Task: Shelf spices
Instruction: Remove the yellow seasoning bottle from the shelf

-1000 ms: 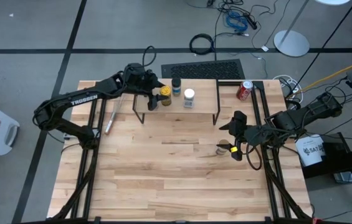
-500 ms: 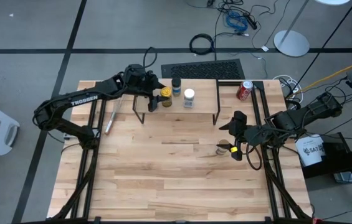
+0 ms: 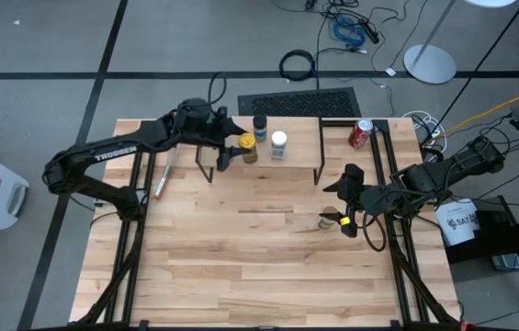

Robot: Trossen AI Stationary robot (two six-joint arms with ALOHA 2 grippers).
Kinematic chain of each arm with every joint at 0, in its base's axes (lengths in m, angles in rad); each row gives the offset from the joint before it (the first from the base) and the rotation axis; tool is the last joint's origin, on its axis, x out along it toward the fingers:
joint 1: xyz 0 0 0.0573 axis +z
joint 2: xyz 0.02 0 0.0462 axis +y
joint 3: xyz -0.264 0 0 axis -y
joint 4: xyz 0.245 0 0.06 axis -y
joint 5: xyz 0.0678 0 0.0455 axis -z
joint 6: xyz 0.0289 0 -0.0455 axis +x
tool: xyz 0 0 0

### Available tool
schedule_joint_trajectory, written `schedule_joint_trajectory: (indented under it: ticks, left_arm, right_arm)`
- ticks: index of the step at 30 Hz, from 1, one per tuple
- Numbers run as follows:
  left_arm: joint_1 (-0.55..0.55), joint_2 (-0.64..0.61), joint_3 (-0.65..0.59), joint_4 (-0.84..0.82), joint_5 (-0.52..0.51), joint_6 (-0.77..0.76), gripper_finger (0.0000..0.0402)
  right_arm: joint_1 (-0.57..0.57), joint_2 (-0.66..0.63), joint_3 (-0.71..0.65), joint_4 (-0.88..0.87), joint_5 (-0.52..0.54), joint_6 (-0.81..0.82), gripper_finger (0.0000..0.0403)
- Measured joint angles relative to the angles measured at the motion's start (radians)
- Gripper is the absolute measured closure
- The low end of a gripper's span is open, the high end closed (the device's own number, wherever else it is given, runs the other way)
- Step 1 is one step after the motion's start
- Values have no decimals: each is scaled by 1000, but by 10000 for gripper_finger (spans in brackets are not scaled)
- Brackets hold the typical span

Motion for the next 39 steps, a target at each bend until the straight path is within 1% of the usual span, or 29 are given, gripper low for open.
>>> schedule_joint_trajectory:
  ticks: [4,6,10,16,22,25,29,32,39]
  left_arm:
    - [-55,-27,3,0,-4,-26,142]
    - [-95,-34,3,1,-26,-38,142]
    - [-183,-35,3,4,-91,-52,142]
    - [-337,0,4,55,-236,-65,142]
    - [-442,86,4,158,-325,-79,142]
    - [-471,148,4,241,-347,-103,142]
    - [-484,248,4,369,-351,-109,142]
    - [-484,320,4,421,-351,-151,142]
    - [-484,444,4,509,-351,-186,142]
  right_arm:
    - [0,0,0,0,6,0,74]
    - [0,0,0,1,6,-4,74]
    - [0,0,0,1,7,-4,74]
    - [0,-1,0,2,15,-13,74]
    - [0,-28,26,-19,115,-27,74]
    - [0,-41,37,-20,118,-27,74]
    - [0,-45,39,-27,115,-27,74]
    - [0,-46,39,-43,113,-16,74]
    - [0,-48,39,-73,113,-9,74]
